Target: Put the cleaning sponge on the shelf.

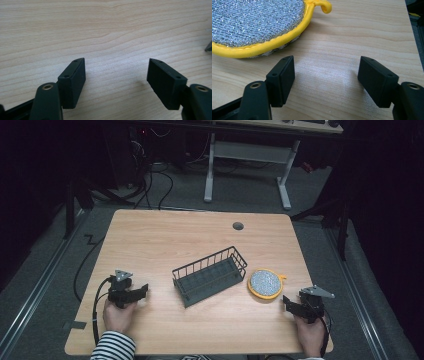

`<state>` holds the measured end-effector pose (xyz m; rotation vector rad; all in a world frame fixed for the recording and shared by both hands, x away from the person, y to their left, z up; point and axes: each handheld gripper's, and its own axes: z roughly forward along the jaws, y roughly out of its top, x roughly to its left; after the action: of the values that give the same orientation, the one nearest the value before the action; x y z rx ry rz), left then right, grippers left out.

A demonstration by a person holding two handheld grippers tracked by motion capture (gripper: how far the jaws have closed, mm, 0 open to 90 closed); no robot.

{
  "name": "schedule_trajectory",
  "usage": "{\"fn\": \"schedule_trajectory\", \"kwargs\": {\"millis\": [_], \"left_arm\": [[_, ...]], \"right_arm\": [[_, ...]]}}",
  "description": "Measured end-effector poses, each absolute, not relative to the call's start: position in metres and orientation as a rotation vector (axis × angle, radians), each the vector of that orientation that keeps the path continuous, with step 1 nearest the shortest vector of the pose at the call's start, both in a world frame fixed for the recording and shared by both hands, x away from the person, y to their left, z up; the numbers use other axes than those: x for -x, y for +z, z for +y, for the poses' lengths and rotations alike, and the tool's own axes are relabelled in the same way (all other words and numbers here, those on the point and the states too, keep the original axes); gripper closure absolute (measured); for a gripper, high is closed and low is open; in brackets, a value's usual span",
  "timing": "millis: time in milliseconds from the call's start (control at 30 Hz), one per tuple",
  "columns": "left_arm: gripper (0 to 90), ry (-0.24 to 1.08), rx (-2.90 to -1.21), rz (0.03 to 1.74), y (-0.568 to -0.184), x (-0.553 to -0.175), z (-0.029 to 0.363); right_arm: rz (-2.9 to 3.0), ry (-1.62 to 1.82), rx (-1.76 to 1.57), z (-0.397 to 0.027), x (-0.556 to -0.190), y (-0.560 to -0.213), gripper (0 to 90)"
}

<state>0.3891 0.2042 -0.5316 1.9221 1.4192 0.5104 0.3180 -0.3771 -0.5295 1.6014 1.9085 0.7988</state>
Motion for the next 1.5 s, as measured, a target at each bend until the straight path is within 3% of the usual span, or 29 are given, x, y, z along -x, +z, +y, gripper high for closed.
{"fn": "schedule_trajectory", "kwargs": {"millis": [200, 667, 767, 967, 1500], "left_arm": [[30.4, 0.599, -1.950, 1.370, -0.537, -0.384, 0.200], [28.6, 0.590, -1.940, 1.380, -0.537, -0.385, 0.200], [28.6, 0.584, -1.935, 1.381, -0.537, -0.385, 0.201], [28.6, 0.581, -1.934, 1.381, -0.537, -0.385, 0.201], [28.3, 0.555, -1.912, 1.385, -0.536, -0.385, 0.204]], "right_arm": [[1.911, 0.801, -1.596, -0.377, -0.318, -0.530, 30.2], [1.922, 0.810, -1.597, -0.377, -0.319, -0.530, 27.7], [1.915, 0.800, -1.608, -0.378, -0.319, -0.528, 33.1], [1.928, 0.821, -1.632, -0.380, -0.321, -0.522, 33.4], [2.082, 0.727, -1.555, -0.349, -0.356, -0.463, 35.7]]}}
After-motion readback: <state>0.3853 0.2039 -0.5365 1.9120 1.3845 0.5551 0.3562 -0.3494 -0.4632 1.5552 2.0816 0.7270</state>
